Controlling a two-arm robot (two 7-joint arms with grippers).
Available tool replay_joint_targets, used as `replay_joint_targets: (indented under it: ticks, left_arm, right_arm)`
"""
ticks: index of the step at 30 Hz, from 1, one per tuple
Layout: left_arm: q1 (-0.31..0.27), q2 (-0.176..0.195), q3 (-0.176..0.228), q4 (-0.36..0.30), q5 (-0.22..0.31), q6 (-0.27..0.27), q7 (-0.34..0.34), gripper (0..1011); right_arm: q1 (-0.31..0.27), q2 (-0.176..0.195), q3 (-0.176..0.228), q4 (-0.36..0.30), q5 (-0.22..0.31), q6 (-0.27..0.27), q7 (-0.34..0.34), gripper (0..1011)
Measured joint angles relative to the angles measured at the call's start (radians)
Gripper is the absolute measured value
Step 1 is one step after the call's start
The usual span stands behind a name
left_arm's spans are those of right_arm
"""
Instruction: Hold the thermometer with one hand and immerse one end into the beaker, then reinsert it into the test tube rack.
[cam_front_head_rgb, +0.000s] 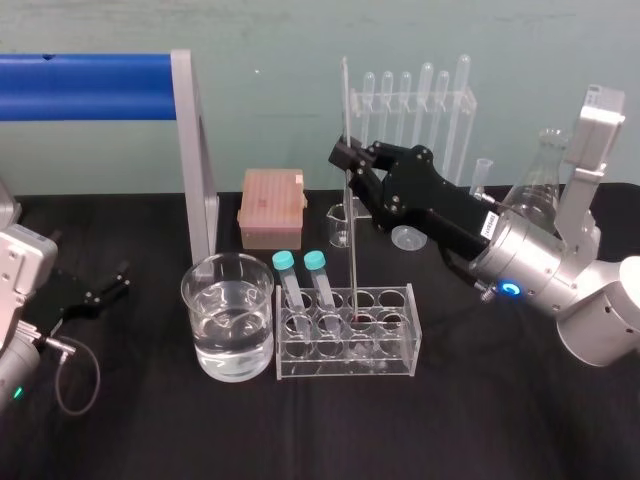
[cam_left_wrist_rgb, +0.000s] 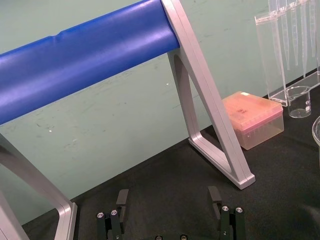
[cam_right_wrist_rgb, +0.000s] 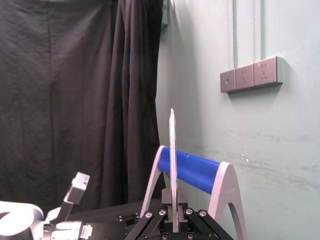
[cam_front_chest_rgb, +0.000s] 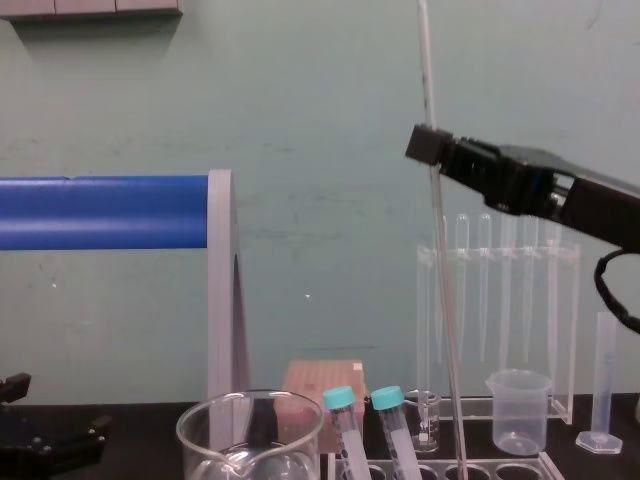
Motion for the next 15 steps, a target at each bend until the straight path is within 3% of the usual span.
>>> replay_joint_targets:
  ticks: [15]
  left_arm:
    - [0.000, 0.000, 0.000, 0.000, 0.000, 0.000, 0.000, 1008]
  right_arm:
    - [0.002, -0.020, -0.003, 0.064, -0.049, -0.006, -0.024, 55]
